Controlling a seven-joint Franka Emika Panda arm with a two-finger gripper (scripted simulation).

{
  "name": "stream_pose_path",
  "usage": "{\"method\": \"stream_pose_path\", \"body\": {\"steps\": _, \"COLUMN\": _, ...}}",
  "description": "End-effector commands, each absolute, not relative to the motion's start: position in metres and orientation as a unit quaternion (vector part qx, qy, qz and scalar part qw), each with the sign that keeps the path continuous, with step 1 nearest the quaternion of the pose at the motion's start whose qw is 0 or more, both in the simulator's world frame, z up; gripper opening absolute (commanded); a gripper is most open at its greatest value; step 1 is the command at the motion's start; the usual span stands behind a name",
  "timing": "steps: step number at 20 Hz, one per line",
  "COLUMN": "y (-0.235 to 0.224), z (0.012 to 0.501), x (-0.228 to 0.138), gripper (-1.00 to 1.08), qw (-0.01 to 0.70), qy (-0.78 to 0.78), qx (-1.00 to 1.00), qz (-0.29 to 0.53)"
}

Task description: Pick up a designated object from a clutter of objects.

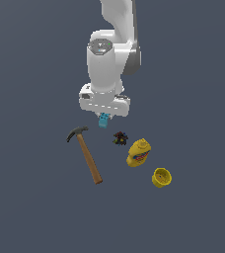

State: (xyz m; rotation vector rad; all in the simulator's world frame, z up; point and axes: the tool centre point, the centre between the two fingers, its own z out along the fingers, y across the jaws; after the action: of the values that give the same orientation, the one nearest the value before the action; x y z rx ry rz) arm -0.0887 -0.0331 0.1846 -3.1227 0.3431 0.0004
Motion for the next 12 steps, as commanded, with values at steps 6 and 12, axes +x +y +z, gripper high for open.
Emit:
{"method": "stream_pose_path", "body": {"steps": 6, "y": -0.044, "z": 0.25, "x": -0.064, "gripper": -1.0, "qw": 0.0, "qy": 0.109, "qx": -0.994, "qz": 0.0}}
{"method": "stream_pose_path", "body": {"steps": 12, "y": -0.054, "z": 0.304, "x": -0.042, "gripper": -1.0, "qw": 0.0, "qy": 0.109, "qx": -0.994, "qz": 0.0}}
